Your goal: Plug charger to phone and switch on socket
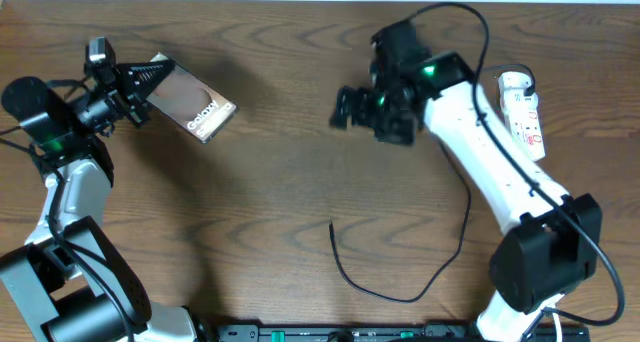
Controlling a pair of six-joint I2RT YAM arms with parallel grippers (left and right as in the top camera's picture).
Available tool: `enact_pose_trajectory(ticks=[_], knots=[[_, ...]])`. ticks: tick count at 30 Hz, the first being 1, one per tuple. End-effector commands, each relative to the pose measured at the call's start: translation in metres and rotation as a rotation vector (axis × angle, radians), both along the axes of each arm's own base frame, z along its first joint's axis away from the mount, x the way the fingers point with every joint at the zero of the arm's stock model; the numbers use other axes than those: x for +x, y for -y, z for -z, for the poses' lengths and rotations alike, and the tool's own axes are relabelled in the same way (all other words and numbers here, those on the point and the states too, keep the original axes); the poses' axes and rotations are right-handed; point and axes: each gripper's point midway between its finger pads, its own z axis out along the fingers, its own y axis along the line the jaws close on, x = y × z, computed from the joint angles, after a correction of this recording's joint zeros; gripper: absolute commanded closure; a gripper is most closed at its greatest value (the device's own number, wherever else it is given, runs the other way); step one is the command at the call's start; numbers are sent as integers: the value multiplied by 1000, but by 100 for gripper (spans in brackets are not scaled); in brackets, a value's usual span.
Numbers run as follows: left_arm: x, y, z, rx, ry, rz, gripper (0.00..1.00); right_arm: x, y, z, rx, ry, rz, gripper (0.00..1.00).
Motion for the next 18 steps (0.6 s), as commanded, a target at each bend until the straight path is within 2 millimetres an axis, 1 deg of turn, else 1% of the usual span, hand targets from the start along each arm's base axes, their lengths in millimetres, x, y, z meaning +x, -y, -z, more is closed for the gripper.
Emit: enact_pose_trajectory(ticks=[1,2,5,6,7,8,11,13,14,16,18], knots=[[-14,8,-17,39,60,86,93,-12,13,17,-232,45,-102,1],[-14,8,-17,38,59,86,93,-20,7,23,-251,28,-127,1],[-14,7,-17,38,59,84,93,-37,-10,41,-277,-11,-166,1],[-14,7,-17,38,58,84,93,-44,-15,53,-300,-33,-172,1],[-14,7,-17,38,58,83,93,-46,-15,59,-317,-47,-171,1],[-14,4,-17,38,59,77,93,-52,-18,75,-344,-83,-178,1],[-14,-1,-17,39,59,62,93,-63,-22,103,-382,-156,-201,1],[-14,-9,-17,42,61,43,93,-68,-25,118,-403,-184,-212,1],[-15,-16,-17,43,62,25,93,-72,-27,128,-416,-205,-217,1],[-16,-31,-17,44,61,-15,93,-81,-32,141,-420,-245,-237,1],[-19,-47,-17,45,59,-54,93,-89,-36,149,-420,-273,-255,1]])
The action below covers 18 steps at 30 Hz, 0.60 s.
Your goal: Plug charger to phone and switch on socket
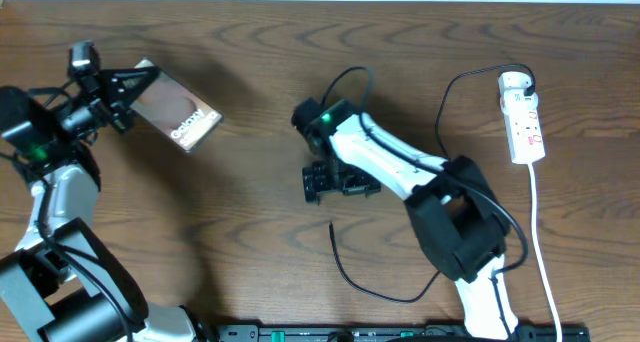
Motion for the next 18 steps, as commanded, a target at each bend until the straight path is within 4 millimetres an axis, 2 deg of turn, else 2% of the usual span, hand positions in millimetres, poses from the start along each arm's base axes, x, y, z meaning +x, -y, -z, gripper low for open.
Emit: enact_pose_trajectory(ticks=[1,5,13,14,16,18], knots=[[-7,-23,-15,27,37,-45,93,-15,-9,10,-6,-39,-10,1],[-10,-37,-15,28,37,-81,93,-25,-16,9,-14,-44,-32,1],[-10,-38,-15,28,36,-83,93,-53,-16,21,-71,-67,-38,4],[-10,-38,-15,28,36,-83,93,-56,-16,23,-74,-69,-39,5],[-10,-38,-15,27,36,-84,93,-60,-15,29,-76,-71,-37,16],[-10,-38,-15,27,36,-84,93,-62,-13,31,-81,-76,-37,23]])
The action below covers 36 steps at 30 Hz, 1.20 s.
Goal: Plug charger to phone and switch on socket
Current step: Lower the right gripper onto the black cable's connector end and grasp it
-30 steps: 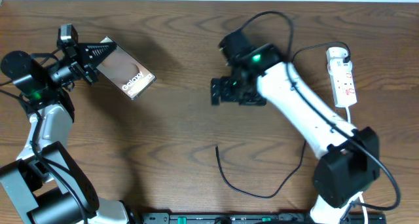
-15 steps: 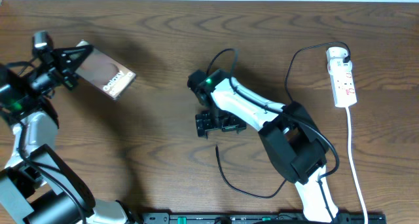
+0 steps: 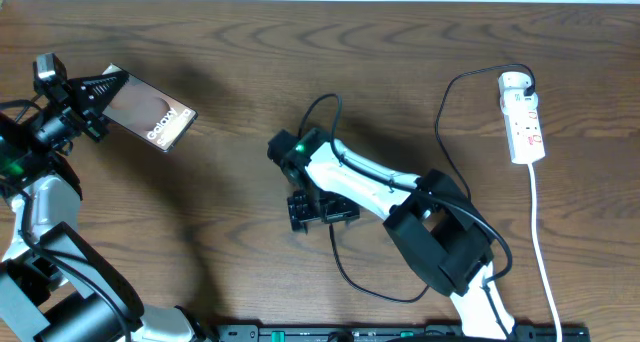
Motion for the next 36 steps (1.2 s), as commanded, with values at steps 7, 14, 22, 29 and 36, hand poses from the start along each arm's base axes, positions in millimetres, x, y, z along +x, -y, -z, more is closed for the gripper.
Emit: enact_pose_trajectory(ticks=[7,14,22,29,36], knots=[[-4,1,-15,29,34,17,93,-14,24,24,-113,-22,32,43],[-4,1,-15,29,34,17,93,-16,26,24,-122,-28,38,69],[-4,1,-15,29,34,17,93,-18,27,25,-127,-32,35,73],[-4,2,-15,28,33,17,93,-20,29,25,-133,-37,34,76],[-4,1,-15,28,33,16,93,-28,28,26,-148,-43,24,75]])
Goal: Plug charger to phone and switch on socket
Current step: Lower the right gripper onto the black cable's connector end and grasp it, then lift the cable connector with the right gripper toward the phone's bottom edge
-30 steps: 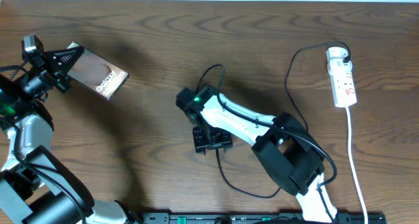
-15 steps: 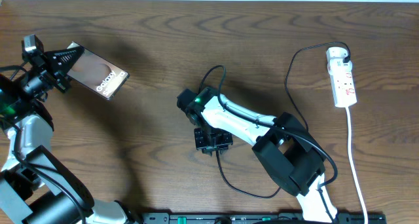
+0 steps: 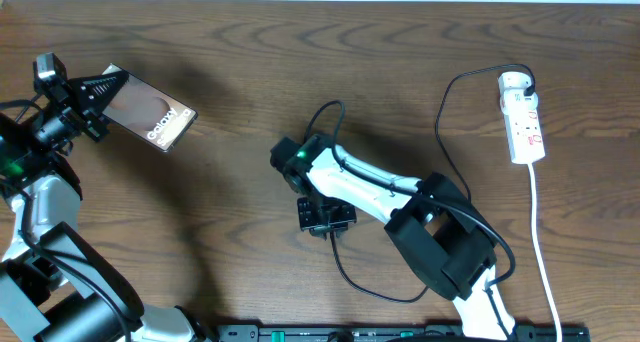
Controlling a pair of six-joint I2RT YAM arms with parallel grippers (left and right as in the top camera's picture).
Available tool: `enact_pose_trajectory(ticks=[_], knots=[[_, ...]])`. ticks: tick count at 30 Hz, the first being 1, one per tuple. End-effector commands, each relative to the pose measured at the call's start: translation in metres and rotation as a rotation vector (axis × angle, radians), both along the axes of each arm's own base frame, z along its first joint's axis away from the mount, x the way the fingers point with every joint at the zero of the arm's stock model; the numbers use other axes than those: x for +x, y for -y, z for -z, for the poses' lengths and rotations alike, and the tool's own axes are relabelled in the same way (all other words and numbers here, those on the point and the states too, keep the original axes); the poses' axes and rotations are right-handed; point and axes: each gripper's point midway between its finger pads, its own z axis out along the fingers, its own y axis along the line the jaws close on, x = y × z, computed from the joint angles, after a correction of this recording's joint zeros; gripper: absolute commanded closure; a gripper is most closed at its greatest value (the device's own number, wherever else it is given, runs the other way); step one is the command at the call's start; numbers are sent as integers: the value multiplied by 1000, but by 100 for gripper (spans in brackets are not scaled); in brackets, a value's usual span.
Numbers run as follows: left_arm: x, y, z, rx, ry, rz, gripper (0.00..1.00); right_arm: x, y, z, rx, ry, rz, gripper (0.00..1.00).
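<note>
A dark phone [image 3: 150, 115] marked "Galaxy" is held tilted at the far left, with my left gripper [image 3: 98, 90] shut on its left end. The black charger cable [image 3: 400, 298] loops across the near middle of the table. Its free end [image 3: 333, 236] lies just under my right gripper [image 3: 326, 220], which hangs low over it. The jaws' state is hidden from above. The cable's other end runs up to a plug [image 3: 513, 81] in the white socket strip [image 3: 526, 127] at the far right.
The right arm [image 3: 370, 182] stretches across the table's middle from its base [image 3: 455, 252] at the near right. The strip's white lead [image 3: 545, 242] runs down the right side. Brown wooden table [image 3: 240, 52] all around.
My right gripper has shifted slightly right and nearer, from just above-left of the cable's free end to directly over it. The left arm and phone have not moved.
First my right gripper was high at the far middle and the left held the phone nearer the centre. Then the right gripper stood at mid-table and the phone farther left. Later the gripper was beside the cable end; now it is over it.
</note>
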Motion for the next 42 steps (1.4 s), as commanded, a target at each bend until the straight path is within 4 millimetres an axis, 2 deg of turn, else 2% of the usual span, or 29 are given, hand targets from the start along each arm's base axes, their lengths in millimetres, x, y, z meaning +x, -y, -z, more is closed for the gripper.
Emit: enact_pose_trajectory(ticks=[1,7,17,29,34,36,38,41,42], knots=[[-4,2,-14,28,33,17,93,-11,19,25,-110,-11,-17,75],[-4,2,-15,28,33,17,93,-15,21,25,-119,-22,-14,76],[-4,2,-14,27,32,17,93,-19,23,26,-126,-35,-8,82],[-4,2,-14,27,32,17,93,-19,23,26,-126,-35,-8,99],[-4,2,-14,27,32,17,92,-14,20,27,-110,-22,-2,99],[-4,2,-14,27,32,17,93,-9,21,26,-100,-18,2,99],[-4,2,-14,27,32,17,93,6,19,22,-69,-3,-2,99],[-4,2,-14,36,42,17,93,44,7,1,49,26,-21,99],[-4,2,-14,37,43,17,92,60,-3,-13,147,21,-40,99]])
